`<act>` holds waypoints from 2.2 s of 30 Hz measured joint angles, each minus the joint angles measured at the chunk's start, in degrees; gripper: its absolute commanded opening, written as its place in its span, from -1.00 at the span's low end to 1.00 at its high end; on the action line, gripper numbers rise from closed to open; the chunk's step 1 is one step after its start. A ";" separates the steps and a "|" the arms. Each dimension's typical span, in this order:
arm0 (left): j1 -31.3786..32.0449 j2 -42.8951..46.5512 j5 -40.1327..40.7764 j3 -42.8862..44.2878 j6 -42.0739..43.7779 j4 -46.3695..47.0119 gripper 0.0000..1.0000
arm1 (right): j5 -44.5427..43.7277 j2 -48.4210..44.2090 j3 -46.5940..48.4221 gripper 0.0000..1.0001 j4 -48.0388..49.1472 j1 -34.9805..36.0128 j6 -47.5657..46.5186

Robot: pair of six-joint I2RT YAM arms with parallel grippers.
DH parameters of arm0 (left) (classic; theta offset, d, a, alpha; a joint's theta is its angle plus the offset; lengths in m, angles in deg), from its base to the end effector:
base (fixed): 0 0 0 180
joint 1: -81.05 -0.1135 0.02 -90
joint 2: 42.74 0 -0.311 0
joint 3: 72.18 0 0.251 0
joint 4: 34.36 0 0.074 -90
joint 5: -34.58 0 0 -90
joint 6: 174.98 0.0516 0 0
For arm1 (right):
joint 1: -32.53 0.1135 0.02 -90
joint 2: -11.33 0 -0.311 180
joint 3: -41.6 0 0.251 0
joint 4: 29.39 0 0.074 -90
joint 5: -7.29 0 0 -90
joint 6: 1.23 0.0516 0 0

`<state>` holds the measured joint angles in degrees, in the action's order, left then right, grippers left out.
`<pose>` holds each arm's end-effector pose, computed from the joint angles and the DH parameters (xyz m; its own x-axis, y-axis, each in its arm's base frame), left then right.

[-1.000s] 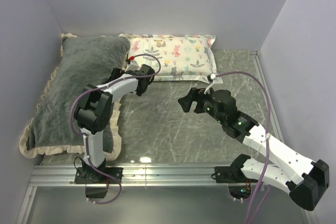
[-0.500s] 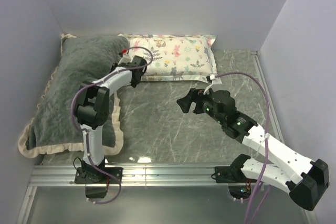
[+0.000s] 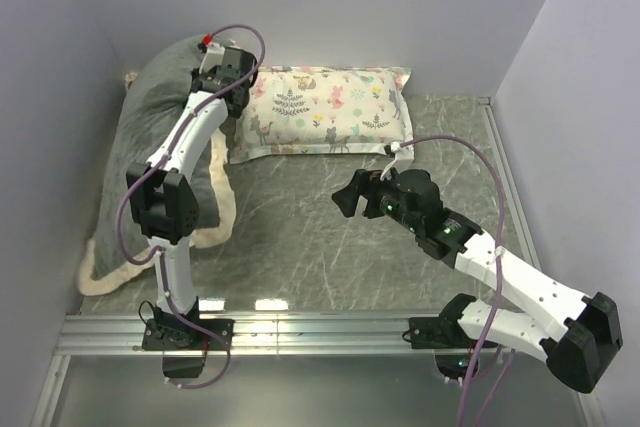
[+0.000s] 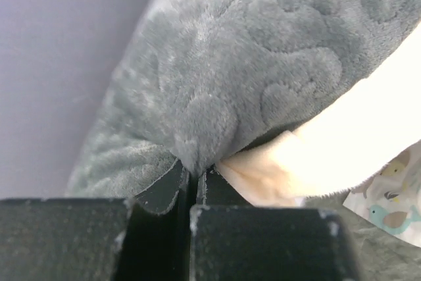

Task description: Remove the pillowcase from the pillow

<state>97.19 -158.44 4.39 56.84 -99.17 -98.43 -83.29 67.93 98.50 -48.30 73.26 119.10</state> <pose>0.4565 -0.0857 0.3742 -0.6267 0.0530 -0.7775 -0.5561 0.6685 0.4938 0.1662 0.1424 0.3344 -0.5345 0.2061 -0.8196 -0.4348 0.7646 0.4758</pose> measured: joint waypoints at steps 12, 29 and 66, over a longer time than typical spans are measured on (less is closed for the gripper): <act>7.96 11.39 2.36 3.37 12.26 4.68 -0.99 | 0.09 4.04 1.16 0.89 0.07 0.00 -0.02; 31.43 32.02 -6.60 -0.48 9.42 5.03 -0.99 | -10.27 5.25 9.62 0.91 1.92 0.00 -4.48; 29.03 39.60 -30.01 -4.81 -1.66 -8.02 -0.99 | -22.25 -1.62 10.67 0.01 1.73 1.99 -11.50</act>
<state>126.22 -118.83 -25.62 52.04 -100.83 -106.45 -105.54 66.31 109.16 -46.57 75.25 107.60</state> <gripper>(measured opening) 0.039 0.462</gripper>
